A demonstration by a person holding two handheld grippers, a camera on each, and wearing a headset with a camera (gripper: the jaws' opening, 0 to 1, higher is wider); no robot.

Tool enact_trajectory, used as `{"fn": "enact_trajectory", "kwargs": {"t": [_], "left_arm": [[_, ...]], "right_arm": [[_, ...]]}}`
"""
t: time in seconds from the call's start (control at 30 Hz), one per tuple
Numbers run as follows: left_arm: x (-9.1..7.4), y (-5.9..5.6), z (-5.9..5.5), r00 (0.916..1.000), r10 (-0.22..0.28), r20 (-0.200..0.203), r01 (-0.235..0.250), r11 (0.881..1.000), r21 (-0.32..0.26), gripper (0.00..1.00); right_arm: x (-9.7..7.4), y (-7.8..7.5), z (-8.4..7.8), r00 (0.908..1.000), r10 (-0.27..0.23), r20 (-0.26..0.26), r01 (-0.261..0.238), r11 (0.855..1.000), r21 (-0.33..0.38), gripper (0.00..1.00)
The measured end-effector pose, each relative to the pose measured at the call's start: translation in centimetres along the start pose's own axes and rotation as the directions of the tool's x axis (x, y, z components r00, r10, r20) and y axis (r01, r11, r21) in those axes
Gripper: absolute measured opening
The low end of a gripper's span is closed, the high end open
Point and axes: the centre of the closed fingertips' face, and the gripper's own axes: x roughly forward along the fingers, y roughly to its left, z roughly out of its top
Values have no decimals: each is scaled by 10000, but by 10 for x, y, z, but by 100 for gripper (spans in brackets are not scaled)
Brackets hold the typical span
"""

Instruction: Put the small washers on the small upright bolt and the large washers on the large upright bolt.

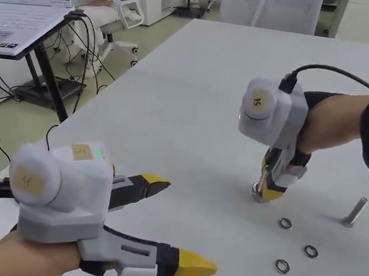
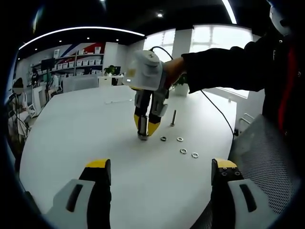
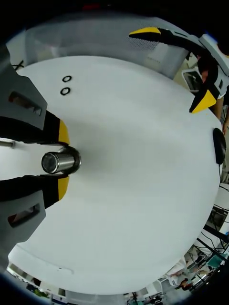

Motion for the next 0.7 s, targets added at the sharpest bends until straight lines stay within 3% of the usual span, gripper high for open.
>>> {"fn": "enact_trajectory", "kwargs": {"t": [0.4,0.7], "left_arm": [[1,0,0,10000,-16,-5,16,10000,10,87],[2,-1,2,9999,-103,-17,103,9999,81,87]], "right_arm": [[-4,1,-3,9998,72,177,-75,9999,127,37],[-10,6,-16,9999,-11,163,5,9993,384,40]]}}
